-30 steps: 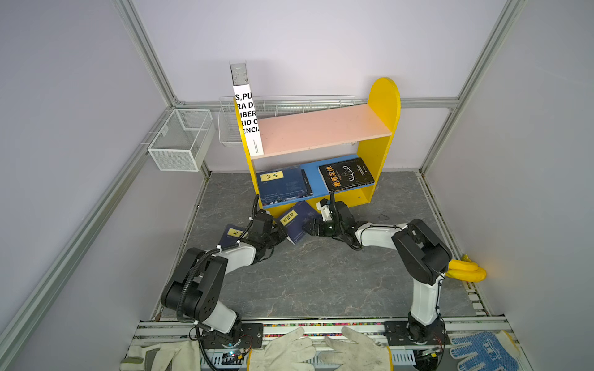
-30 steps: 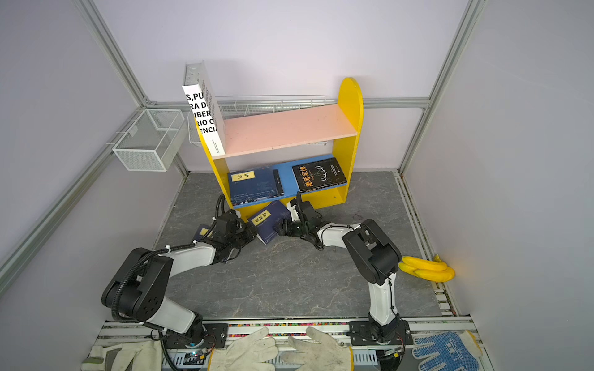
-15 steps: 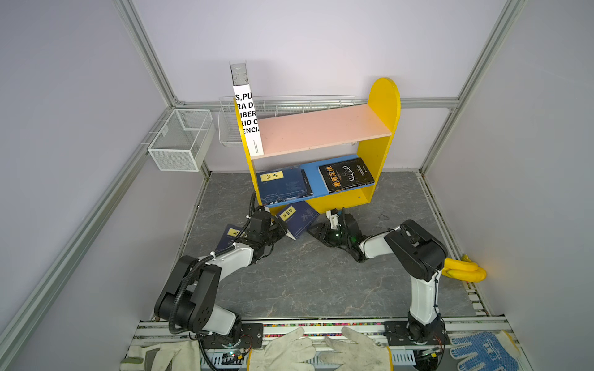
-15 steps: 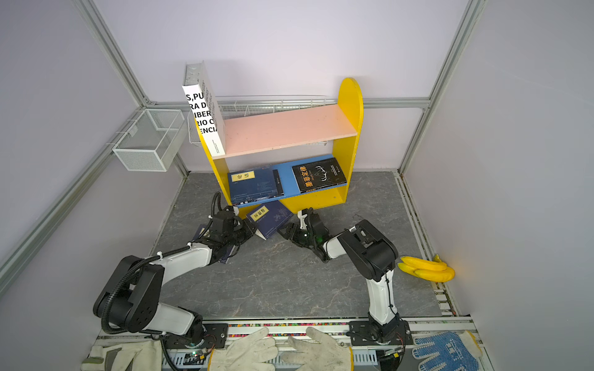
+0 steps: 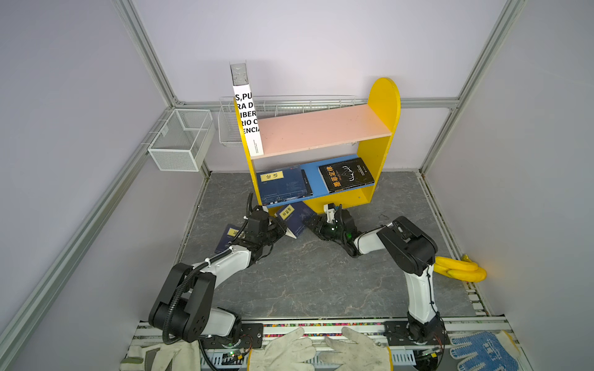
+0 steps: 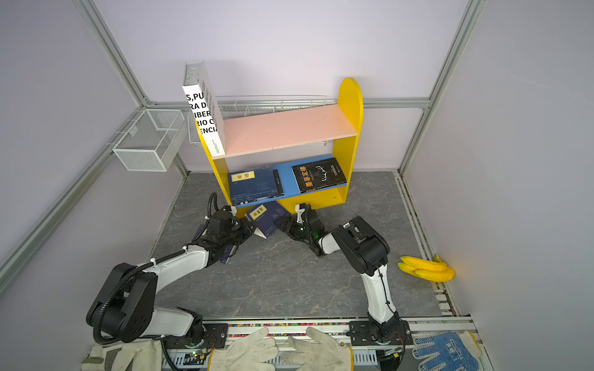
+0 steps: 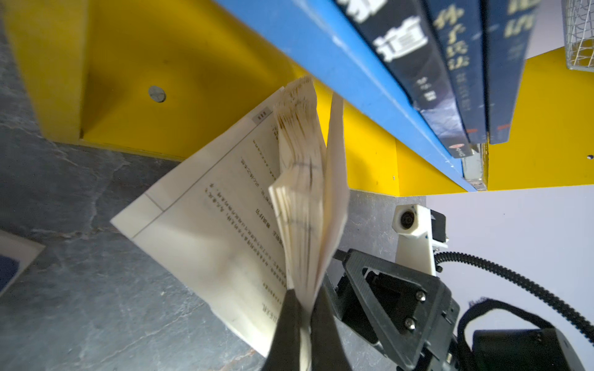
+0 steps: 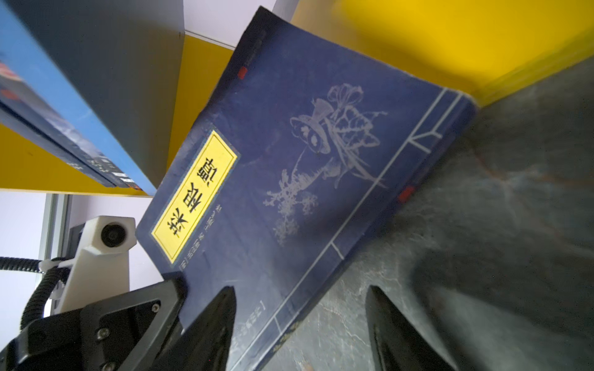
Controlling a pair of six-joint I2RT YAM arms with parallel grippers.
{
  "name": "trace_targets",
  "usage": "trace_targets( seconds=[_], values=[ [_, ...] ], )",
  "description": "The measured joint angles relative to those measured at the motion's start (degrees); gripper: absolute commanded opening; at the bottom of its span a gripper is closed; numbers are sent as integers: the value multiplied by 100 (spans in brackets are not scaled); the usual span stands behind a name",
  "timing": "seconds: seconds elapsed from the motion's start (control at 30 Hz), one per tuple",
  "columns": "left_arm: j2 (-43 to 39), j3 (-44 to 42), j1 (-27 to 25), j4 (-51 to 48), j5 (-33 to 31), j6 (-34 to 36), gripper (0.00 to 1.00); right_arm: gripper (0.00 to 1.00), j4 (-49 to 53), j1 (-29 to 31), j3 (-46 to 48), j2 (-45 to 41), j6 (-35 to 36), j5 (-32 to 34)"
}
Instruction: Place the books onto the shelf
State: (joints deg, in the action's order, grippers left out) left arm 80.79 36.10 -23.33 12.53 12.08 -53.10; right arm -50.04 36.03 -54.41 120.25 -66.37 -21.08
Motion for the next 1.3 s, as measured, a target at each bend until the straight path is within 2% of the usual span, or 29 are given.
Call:
trace_targets(
  seconds=[0.13,0.3,0.6,0.77,0.87,0.93,1.1,1.2,1.23,1.3],
  values=[
    [0,-31,-11,-9,13,-48,0,57,2,0,-85,44,-125,-13],
    [0,-74,-31,-52,-2,-90,0,37,55,0,-210,44,-225,-15],
    [0,-76,-31,-72,-4,-87,0,30,136,-17,-286,85,-358,-79],
    [0,-76,-31,-92,-4,-87,0,41,199,-22,-393,101,-411,-136],
    [0,-76,-31,-90,-4,-87,0,41,232,-13,-503,166,-411,-153],
    [0,-76,-31,-92,-4,-87,0,38,273,-2,-535,201,-413,-153],
    [0,-76,-31,-94,-4,-87,0,22,341,17,-560,280,-450,-164],
    [0,-76,-33,-157,0,-85,0,16,315,15,-560,280,-522,-142],
    [0,-76,-33,-201,0,-85,2,15,289,15,-557,280,-549,-136],
    [0,-81,-33,-313,7,-74,21,13,175,4,-485,256,-616,-107]
  ],
)
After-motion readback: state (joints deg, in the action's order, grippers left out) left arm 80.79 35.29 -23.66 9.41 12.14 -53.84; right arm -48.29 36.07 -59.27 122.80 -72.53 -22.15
